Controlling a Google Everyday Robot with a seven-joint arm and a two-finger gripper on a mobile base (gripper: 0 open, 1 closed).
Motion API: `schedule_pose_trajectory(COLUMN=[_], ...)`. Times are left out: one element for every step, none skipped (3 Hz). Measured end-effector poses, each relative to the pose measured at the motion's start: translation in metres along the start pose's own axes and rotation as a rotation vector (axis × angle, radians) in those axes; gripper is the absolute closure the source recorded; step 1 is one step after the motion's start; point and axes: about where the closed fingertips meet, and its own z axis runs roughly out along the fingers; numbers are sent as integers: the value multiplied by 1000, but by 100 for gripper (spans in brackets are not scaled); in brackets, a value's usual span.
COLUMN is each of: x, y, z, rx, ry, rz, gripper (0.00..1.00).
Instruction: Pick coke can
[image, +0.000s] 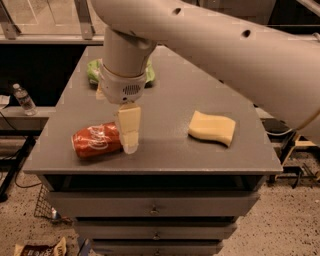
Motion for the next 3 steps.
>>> schedule_pose_trajectory(x=[-2, -3, -3], y=[-9, -11, -9], z=[21, 35, 42], rx=[-25, -45, -57], ry=[12, 11, 7], rz=[2, 11, 24], gripper=[0, 18, 41])
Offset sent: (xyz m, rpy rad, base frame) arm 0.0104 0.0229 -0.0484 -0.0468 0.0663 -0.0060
